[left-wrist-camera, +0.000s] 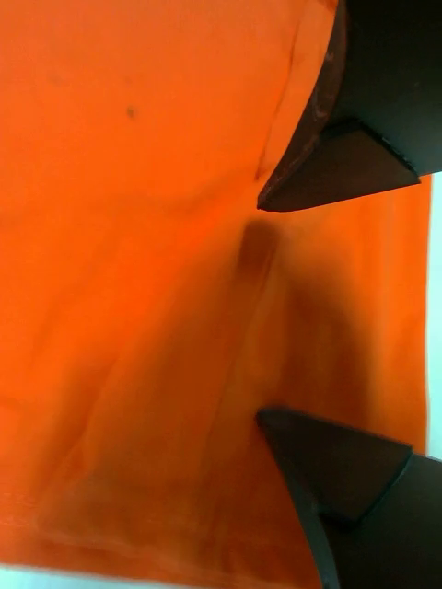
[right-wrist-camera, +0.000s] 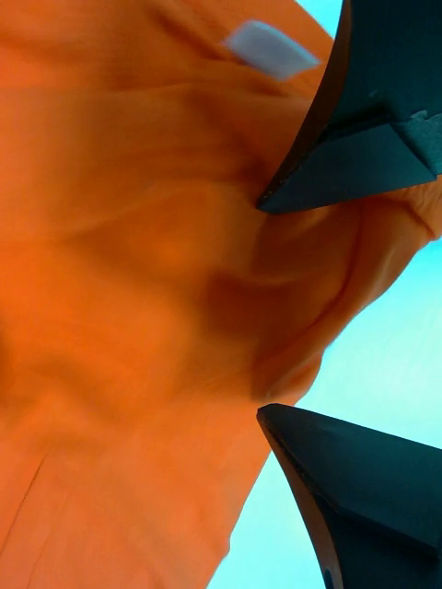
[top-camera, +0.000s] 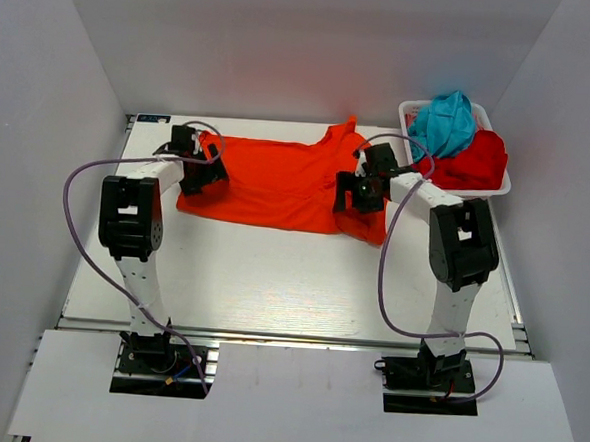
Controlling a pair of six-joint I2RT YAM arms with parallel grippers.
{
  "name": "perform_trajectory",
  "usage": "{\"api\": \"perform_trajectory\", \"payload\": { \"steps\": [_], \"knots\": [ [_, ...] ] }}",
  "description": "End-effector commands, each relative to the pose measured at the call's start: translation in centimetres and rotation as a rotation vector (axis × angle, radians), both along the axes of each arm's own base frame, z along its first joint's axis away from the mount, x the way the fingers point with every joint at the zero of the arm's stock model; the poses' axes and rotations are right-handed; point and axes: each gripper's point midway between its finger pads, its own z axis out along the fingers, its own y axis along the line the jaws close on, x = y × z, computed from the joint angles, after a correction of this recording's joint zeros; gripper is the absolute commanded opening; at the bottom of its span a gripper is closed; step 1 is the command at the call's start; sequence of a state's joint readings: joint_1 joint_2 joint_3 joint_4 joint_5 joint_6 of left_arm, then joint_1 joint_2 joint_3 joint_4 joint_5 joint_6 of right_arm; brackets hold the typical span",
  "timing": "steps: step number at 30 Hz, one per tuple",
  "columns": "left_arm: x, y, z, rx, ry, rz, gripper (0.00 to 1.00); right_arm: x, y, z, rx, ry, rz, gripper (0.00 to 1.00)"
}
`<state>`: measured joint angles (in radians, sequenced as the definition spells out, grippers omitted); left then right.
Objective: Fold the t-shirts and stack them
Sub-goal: Fold the flattened tshirt in 1/3 of the way
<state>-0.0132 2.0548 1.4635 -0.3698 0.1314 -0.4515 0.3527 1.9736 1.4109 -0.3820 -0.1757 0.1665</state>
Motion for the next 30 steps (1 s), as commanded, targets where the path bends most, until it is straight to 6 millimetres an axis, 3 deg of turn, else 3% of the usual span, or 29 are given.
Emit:
{"api": "perform_trajectory", "payload": {
  "steps": [1, 3, 5, 6, 8, 9, 11, 13, 14, 16, 17, 20, 22, 25, 28, 30],
  "knots": [
    [-3.9, 0.9, -1.6, 0.023, 0.109, 0.019, 1.00, -0.8, -2.0, -2.1, 0.047, 0.103, -0.164, 0.90],
    [-5.1, 1.6, -1.7, 0.058, 0.118, 0.043, 1.00, -1.8, -4.0, -3.3, 0.042, 0.147, -0.240, 0.90],
    [-7.1, 2.5, -3.0, 0.080, 0.176, 0.064, 1.00, -2.1, -5.0, -3.7, 0.070, 0.156, -0.287, 0.90],
    [-7.7, 2.9, -3.6, 0.080, 0.195, 0.074, 1.00, -3.2, -5.3, -4.8, 0.072, 0.184, -0.286, 0.90],
    [-9.9, 2.6, -4.7, 0.063, 0.254, 0.072, 1.00, -3.5, -5.2, -4.3, 0.140, 0.189, -0.267, 0.90],
    [-11.4, 2.2, -5.3, 0.065, 0.281, 0.062, 1.00, -4.7, -5.4, -5.3, 0.146, 0.217, -0.260, 0.90],
    [-12.7, 2.4, -5.5, 0.074, 0.291, 0.067, 1.00, -4.7, -4.4, -3.8, 0.237, 0.181, -0.208, 0.90],
    [-14.6, 2.3, -6.0, 0.066, 0.323, 0.083, 1.00, -7.1, -4.5, -4.2, 0.247, 0.204, -0.189, 0.90],
    [-15.1, 2.5, -5.4, 0.076, 0.317, 0.089, 1.00, -7.3, -4.4, -2.9, 0.259, 0.170, -0.182, 0.90],
    [-17.7, 2.6, -5.7, 0.097, 0.360, 0.115, 1.00, -10.4, -5.3, -4.4, 0.223, 0.223, -0.205, 0.90],
    [-18.8, 2.6, -5.5, 0.094, 0.379, 0.122, 1.00, -10.8, -5.7, -3.1, 0.220, 0.186, -0.212, 0.90],
    [-22.7, 2.5, -4.9, 0.079, 0.406, 0.155, 1.00, -15.8, -6.9, -4.2, 0.187, 0.252, -0.256, 0.90],
    [-24.3, 2.2, -3.8, 0.060, 0.377, 0.162, 1.00, -17.4, -7.3, -3.5, 0.180, 0.234, -0.261, 0.90],
    [-23.5, 1.8, -1.0, 0.028, 0.266, 0.152, 1.00, -17.3, -7.5, -1.7, 0.173, 0.171, -0.235, 0.90],
    [-19.3, 2.2, 3.8, 0.034, 0.107, 0.167, 1.00, -13.8, -7.0, 3.2, 0.184, 0.014, -0.178, 0.90],
    [-17.8, 2.8, 5.6, 0.065, 0.050, 0.177, 1.00, -12.7, -6.6, 4.8, 0.189, -0.044, -0.148, 0.90]
  ]
}}
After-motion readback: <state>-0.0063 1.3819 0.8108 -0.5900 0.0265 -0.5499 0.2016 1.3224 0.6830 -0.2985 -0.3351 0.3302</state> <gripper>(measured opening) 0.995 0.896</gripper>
